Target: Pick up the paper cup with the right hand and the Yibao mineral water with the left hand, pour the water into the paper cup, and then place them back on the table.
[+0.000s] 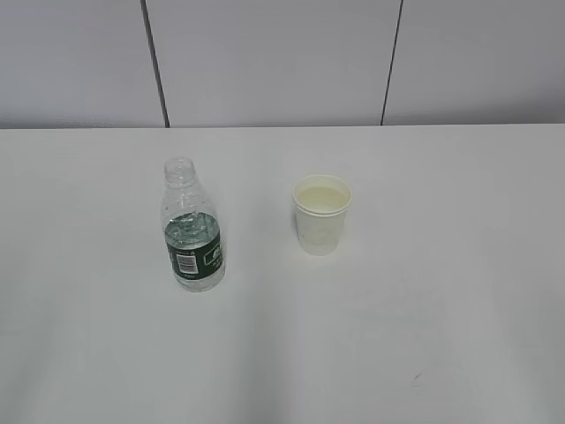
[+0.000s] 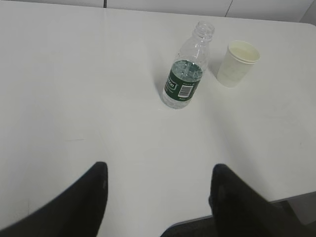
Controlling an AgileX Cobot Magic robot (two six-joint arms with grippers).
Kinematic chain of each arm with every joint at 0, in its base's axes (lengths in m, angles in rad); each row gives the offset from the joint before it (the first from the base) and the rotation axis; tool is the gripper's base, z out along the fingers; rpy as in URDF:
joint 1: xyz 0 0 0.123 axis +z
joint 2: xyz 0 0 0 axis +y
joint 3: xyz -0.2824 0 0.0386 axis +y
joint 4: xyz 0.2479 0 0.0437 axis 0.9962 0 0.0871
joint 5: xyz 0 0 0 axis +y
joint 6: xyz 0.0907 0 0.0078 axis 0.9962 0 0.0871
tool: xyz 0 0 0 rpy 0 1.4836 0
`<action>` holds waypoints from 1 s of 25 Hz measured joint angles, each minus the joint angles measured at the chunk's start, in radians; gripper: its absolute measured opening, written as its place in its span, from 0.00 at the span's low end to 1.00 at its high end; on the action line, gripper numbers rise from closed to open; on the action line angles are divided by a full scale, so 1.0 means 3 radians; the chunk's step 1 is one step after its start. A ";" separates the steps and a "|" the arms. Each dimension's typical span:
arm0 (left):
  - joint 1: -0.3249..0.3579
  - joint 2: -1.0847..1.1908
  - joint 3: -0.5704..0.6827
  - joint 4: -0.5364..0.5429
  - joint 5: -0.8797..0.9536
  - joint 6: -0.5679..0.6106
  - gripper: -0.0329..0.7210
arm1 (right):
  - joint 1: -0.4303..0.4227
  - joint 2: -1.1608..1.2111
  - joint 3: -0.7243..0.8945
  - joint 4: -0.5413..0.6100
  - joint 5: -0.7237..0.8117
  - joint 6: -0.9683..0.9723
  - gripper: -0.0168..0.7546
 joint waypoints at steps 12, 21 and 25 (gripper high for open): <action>0.0000 0.0000 0.0000 -0.0004 -0.0003 0.0000 0.59 | 0.0000 -0.0026 0.0044 -0.0161 0.0147 0.0149 0.79; 0.0000 0.0000 0.0000 -0.0004 -0.0003 0.0000 0.57 | 0.0000 -0.0026 0.0044 -0.0173 0.0147 0.0274 0.79; 0.0000 0.0000 0.0000 -0.0004 -0.0003 0.0000 0.57 | 0.0000 -0.0026 0.0044 -0.0173 0.0147 0.0288 0.79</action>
